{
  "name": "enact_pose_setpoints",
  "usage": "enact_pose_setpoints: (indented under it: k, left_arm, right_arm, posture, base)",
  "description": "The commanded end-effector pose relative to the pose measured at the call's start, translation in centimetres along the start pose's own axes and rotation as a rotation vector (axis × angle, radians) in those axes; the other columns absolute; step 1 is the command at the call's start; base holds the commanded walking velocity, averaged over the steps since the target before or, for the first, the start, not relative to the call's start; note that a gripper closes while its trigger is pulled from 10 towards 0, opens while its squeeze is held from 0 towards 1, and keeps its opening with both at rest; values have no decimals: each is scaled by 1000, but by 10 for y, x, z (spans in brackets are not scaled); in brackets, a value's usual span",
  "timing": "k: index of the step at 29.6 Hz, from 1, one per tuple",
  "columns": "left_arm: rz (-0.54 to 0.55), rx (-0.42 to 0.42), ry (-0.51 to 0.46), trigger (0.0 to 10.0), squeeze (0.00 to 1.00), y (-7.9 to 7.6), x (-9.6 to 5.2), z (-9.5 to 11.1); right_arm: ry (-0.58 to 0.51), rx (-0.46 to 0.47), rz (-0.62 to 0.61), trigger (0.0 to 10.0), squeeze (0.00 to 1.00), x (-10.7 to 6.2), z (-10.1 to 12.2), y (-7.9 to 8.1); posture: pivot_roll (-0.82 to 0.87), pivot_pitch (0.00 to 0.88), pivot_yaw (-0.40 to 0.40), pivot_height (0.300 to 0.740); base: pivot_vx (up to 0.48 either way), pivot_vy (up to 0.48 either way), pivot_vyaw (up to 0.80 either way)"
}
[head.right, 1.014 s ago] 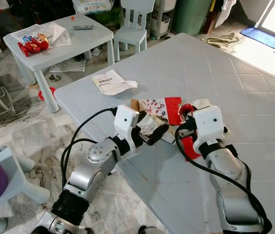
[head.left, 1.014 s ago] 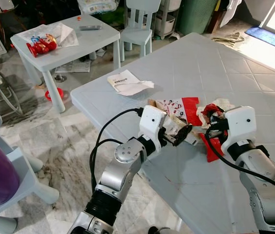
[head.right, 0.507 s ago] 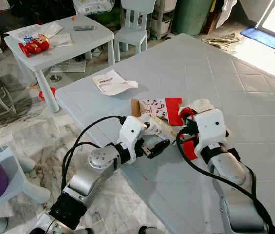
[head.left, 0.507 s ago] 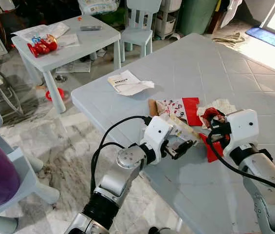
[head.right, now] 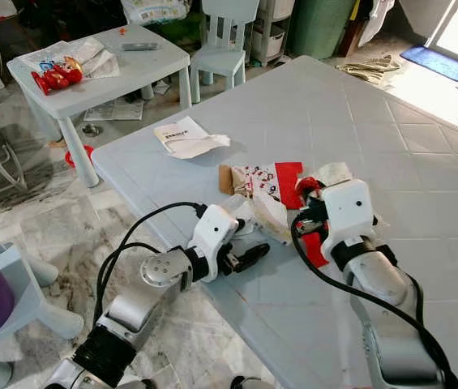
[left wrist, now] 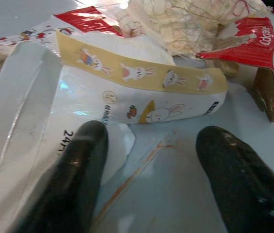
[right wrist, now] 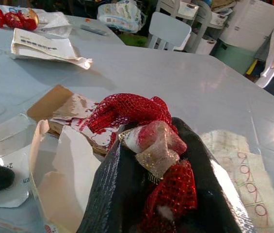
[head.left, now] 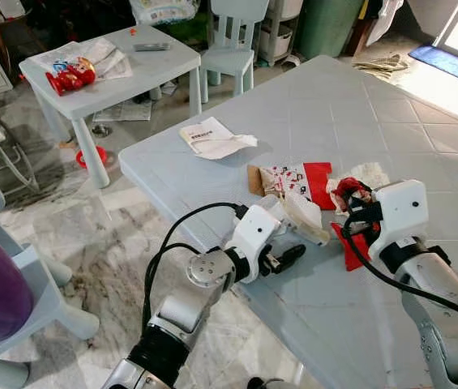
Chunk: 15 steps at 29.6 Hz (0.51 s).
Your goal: Picking trash to rubbish bin
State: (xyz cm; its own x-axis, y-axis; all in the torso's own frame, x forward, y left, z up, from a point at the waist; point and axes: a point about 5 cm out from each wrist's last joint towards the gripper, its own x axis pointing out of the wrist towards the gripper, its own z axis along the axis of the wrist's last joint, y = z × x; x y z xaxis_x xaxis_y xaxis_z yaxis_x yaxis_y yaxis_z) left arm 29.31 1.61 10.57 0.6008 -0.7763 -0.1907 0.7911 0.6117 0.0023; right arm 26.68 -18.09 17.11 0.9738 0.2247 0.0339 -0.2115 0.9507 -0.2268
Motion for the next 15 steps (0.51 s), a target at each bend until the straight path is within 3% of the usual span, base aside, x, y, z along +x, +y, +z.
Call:
enact_pose_setpoints:
  k: [1,15]
  left_arm:
    - [16,-4,24,0,0,1,-3,-5]
    - [144,-21,-6,0,0,11,-18,-6]
  right_arm:
    - [-15,-4,1,0,0,0,5,1]
    - [-19,-2,9,0,0,3,6,2]
  posture:
    - [-51,118,-83,740]
    - [-48,120,-90,740]
  base:
    - [0,0,0]
    - [0,0,0]
